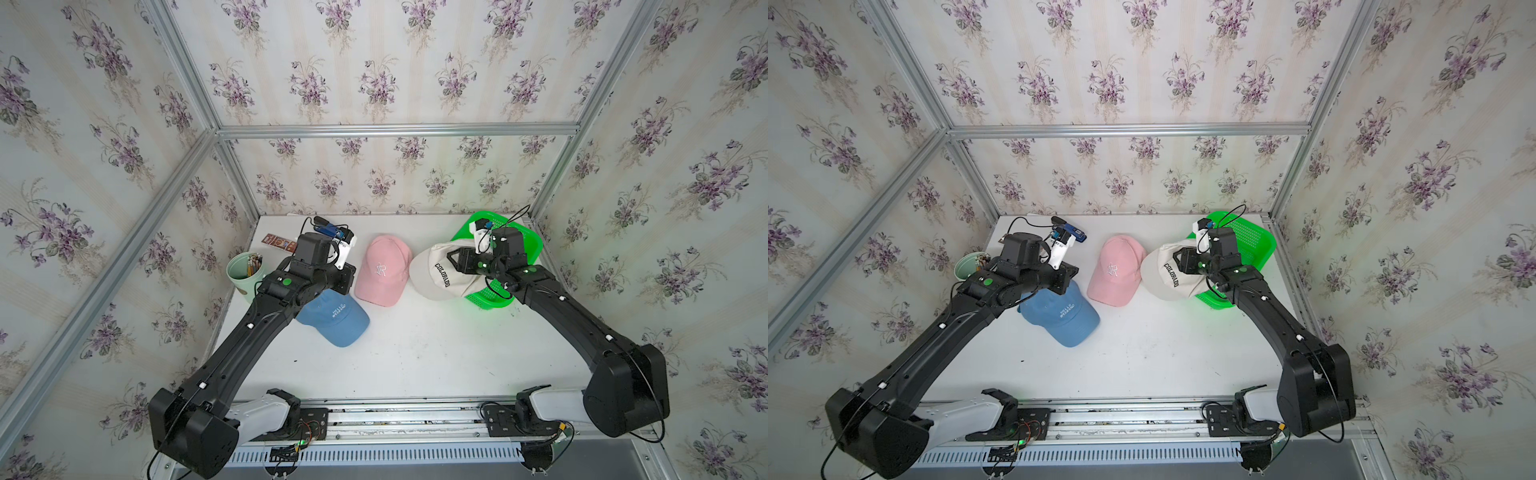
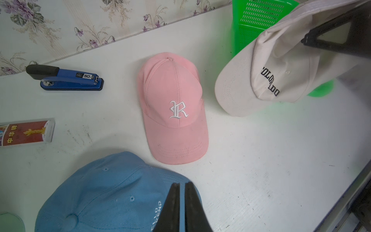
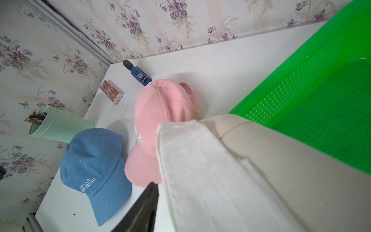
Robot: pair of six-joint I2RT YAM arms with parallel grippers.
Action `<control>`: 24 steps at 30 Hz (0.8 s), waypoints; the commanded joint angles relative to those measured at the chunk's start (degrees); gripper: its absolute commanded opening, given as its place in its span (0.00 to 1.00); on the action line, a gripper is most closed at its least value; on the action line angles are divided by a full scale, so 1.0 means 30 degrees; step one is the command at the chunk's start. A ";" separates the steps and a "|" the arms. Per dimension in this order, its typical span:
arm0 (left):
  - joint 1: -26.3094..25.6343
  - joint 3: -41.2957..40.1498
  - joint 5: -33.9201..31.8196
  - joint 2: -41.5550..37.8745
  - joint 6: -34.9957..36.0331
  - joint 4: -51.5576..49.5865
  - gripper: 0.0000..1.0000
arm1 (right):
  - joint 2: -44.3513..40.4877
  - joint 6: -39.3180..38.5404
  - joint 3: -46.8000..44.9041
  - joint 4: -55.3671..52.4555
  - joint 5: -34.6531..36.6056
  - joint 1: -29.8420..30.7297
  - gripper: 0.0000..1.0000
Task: Turn the baseball cap inside out
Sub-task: Place the baseball cap at the center of the board, then pick up the baseball cap from the center of the board.
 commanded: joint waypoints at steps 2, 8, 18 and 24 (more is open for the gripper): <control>0.0157 0.0179 0.0239 0.0140 0.0286 0.0001 0.12 | -0.0232 0.0018 0.0234 0.0986 -0.2297 -0.0394 0.57; 0.0131 0.0166 0.0329 0.0704 0.0296 0.0495 0.12 | 0.1510 0.0447 0.0560 0.0883 -0.4702 -0.0313 0.65; -0.1356 0.0873 0.0283 0.3098 0.0026 0.2397 0.21 | 0.1850 0.2252 0.1005 0.2121 -0.8984 0.0039 0.49; -0.3155 0.2395 -0.1167 0.4755 0.0578 0.2419 0.27 | -0.0354 0.3070 0.1031 0.2457 -0.7552 -0.0045 0.63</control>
